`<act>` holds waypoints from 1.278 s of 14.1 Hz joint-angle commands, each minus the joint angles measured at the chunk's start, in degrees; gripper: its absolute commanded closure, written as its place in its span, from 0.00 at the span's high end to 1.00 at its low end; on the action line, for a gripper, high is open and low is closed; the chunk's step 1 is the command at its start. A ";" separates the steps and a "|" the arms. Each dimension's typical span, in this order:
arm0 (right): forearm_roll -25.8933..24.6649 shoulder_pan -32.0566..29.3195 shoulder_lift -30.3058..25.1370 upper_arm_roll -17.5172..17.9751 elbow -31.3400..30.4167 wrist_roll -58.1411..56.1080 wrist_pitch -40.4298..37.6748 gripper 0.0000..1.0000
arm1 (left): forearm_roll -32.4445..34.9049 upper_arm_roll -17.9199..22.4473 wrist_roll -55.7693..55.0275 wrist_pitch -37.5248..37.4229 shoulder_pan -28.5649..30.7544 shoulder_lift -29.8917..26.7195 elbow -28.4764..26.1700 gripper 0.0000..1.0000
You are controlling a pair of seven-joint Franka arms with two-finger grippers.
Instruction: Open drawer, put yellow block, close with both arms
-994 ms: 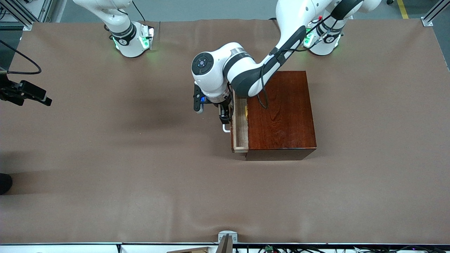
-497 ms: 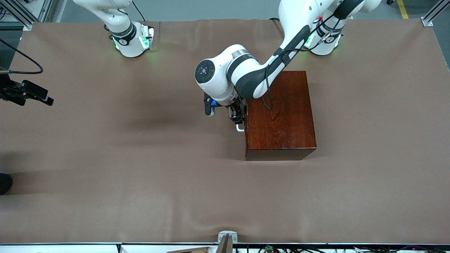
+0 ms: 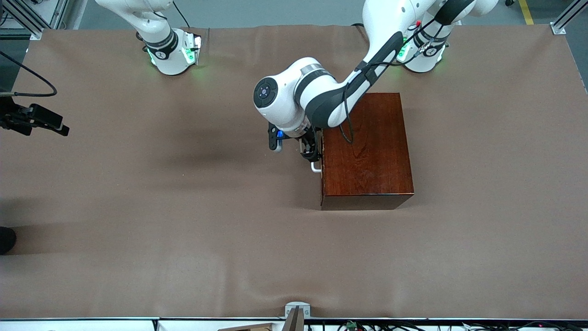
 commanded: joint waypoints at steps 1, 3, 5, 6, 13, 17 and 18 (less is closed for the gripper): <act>-0.71 -0.45 -0.39 0.52 0.35 0.31 -0.90 1.00 | 0.71 0.19 -0.44 -1.48 0.18 -0.16 -0.97 1.00; -0.71 -0.19 -0.39 0.61 0.35 0.31 -1.86 1.00 | 0.53 -0.42 -0.44 7.55 -0.35 -0.68 -0.80 1.00; -0.71 -0.19 -0.31 0.61 0.35 0.31 -1.43 1.00 | 0.18 -0.86 -1.66 13.90 -0.43 -1.12 -0.36 1.00; -0.71 -0.27 -0.31 0.61 0.44 0.31 -1.60 1.00 | -0.08 -1.04 -4.80 14.71 -0.43 -1.47 0.08 1.00; -0.71 1.30 -0.39 0.70 0.70 0.31 -1.95 1.00 | -7.03 0.45 -51.53 1.74 2.19 -16.40 -0.44 1.00; -0.79 1.48 -0.39 0.70 0.70 0.22 -1.86 1.00 | -7.29 0.46 -65.56 -8.91 9.74 -24.05 -0.97 1.00; -0.79 1.40 -0.31 0.70 0.62 0.22 -1.95 1.00 | -7.38 0.37 -65.39 -10.67 12.81 -26.07 -1.32 1.00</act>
